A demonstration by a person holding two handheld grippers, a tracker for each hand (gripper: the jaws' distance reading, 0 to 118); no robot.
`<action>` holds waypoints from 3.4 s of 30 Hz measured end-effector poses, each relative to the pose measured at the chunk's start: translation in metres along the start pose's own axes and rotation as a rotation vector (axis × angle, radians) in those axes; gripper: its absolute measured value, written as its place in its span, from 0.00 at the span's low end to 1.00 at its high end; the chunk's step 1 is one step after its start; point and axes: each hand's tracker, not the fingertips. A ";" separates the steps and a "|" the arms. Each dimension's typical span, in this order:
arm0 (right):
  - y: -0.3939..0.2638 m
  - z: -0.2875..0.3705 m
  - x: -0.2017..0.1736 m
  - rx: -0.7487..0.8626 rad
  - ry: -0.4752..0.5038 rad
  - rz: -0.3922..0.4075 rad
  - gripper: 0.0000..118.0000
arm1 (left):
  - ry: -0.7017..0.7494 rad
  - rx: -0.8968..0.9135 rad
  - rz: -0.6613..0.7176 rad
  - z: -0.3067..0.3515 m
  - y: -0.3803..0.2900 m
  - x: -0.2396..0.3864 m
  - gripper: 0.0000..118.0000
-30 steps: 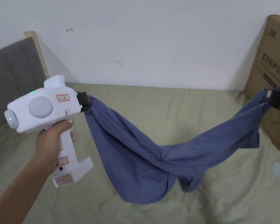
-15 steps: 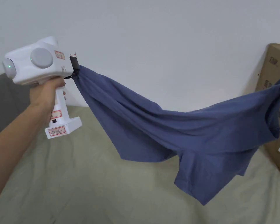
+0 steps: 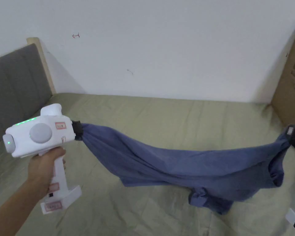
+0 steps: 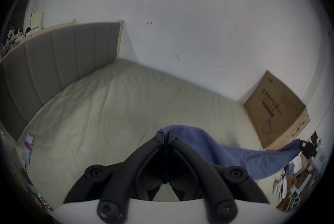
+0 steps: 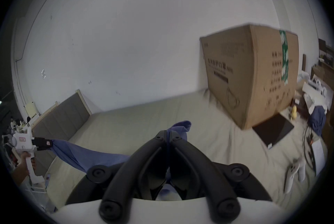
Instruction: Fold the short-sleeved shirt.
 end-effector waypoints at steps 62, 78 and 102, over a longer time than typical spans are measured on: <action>-0.072 0.234 -0.060 0.271 -0.163 0.222 0.05 | -0.001 0.512 -0.235 0.225 -0.119 0.058 0.00; -0.059 0.162 -0.041 0.259 -0.128 0.193 0.00 | -0.154 0.056 -0.266 0.052 -0.074 0.086 0.00; -0.091 0.027 0.002 -0.023 -0.232 0.186 0.00 | 0.063 -0.462 -0.385 -0.244 -0.142 0.110 0.59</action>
